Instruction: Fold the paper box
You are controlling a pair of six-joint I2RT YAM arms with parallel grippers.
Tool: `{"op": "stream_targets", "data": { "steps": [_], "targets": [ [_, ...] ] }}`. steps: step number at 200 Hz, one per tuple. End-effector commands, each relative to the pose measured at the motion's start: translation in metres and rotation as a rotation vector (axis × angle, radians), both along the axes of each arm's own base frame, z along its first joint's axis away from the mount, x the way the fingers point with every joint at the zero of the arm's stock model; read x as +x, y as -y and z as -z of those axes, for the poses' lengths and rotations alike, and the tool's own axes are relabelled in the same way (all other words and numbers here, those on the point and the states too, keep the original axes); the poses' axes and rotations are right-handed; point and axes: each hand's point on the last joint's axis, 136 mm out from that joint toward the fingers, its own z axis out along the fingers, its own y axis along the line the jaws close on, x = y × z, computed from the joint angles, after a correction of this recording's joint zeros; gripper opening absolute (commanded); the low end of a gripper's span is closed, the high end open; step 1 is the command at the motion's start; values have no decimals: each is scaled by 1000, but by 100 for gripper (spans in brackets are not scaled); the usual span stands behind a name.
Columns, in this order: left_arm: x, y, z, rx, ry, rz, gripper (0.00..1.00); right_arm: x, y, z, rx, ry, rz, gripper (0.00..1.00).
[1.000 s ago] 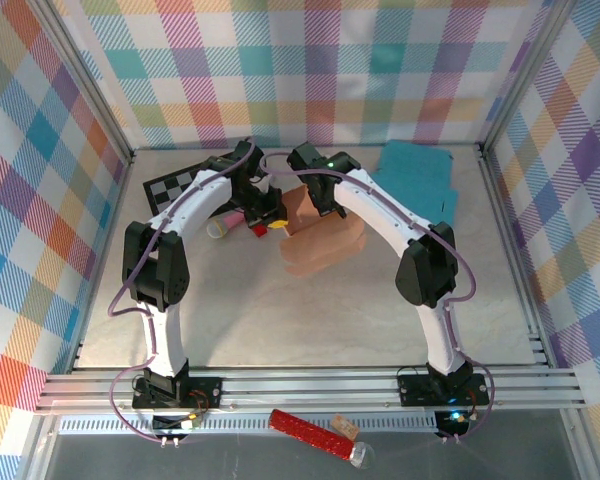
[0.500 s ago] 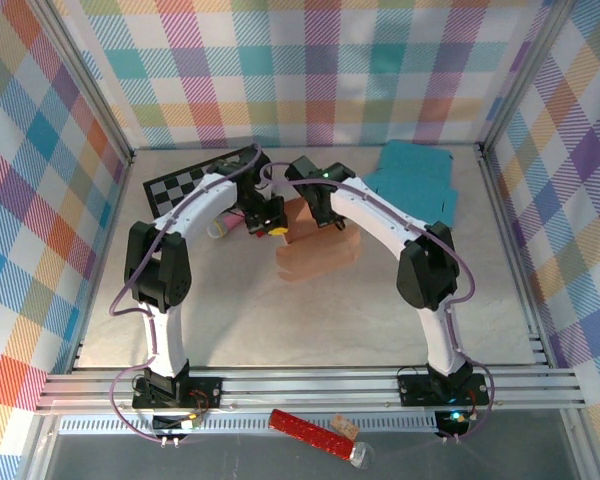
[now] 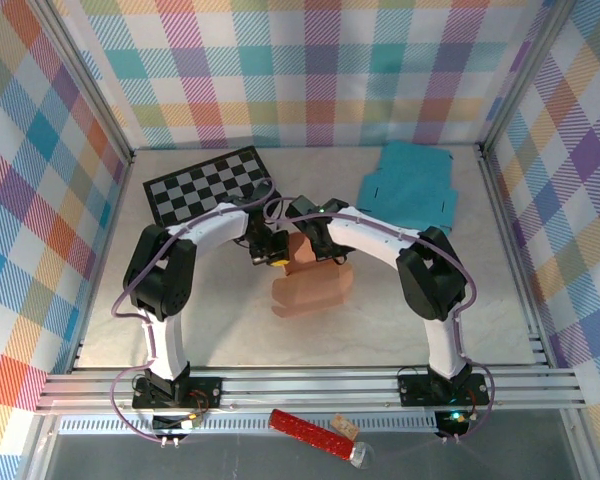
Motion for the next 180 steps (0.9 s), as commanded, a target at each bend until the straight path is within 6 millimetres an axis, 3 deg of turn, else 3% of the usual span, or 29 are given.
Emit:
{"op": "stream_targets", "data": {
  "steps": [1, 69, 107, 158, 180],
  "targets": [
    [22, -5, -4, 40, 116, -71, 8, -14, 11, -9, -6, -13, 35, 0],
    [14, -12, 12, 110, 107, -64, 9, -13, 11, -8, -7, -18, 45, 0],
    [10, -5, 13, 108, 107, -48, 15, -13, 11, -10, -3, -11, 52, 0],
    [2, -3, 20, 112, 100, -48, 13, -13, 11, -11, 7, -5, 62, 0],
    [1, -1, 22, 101, 99, -53, 17, -14, 10, -10, 19, -6, 66, 0]
  ]
}}
